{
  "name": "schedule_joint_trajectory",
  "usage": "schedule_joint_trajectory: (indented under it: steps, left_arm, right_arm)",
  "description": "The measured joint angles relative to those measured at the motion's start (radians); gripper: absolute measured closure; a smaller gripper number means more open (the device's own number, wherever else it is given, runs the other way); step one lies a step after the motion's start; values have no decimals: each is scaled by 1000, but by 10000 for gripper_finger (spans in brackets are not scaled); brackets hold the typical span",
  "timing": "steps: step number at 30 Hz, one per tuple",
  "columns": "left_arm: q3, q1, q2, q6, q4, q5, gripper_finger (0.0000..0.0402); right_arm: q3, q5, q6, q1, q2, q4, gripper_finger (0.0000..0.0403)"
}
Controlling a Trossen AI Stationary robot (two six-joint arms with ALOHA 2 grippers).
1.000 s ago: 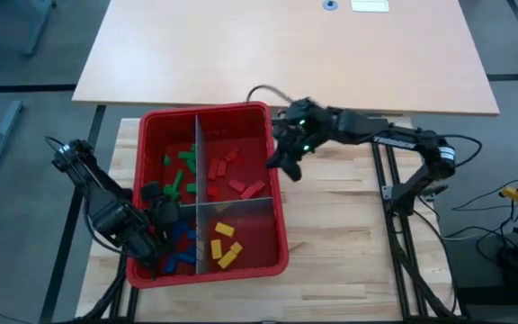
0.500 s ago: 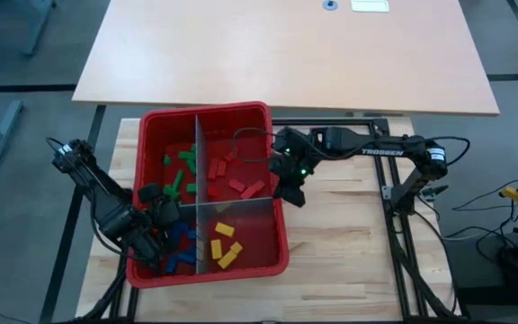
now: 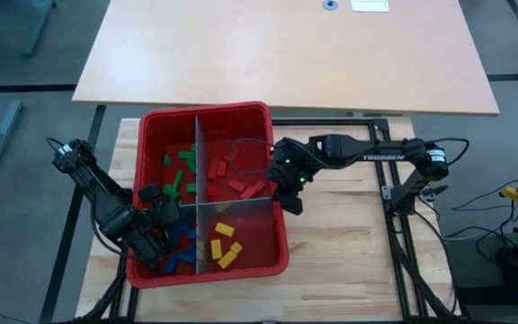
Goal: Sort blocks
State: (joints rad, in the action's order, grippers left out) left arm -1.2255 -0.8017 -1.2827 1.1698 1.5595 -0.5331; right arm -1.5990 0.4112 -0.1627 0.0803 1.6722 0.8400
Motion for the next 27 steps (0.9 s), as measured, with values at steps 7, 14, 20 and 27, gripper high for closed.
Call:
schedule_joint_trajectory:
  steps: [7, 14, 20, 27]
  left_arm:
    - [0, 0, 0, 3, -14, 0, 402]
    - [0, 0, 0, 3, -15, 0, 402]
    - [0, 0, 0, 3, -40, 6, 402]
    - [-1, 0, -1, 7, -62, 12, 402]
  right_arm:
    - [0, -197, 159, -76, 0, -1, 403]
    - [0, -209, 160, -132, 46, -23, 403]
    - [-8, -174, 163, -183, 104, -15, 403]
    - [-1, -226, 182, -198, 114, 220, 403]
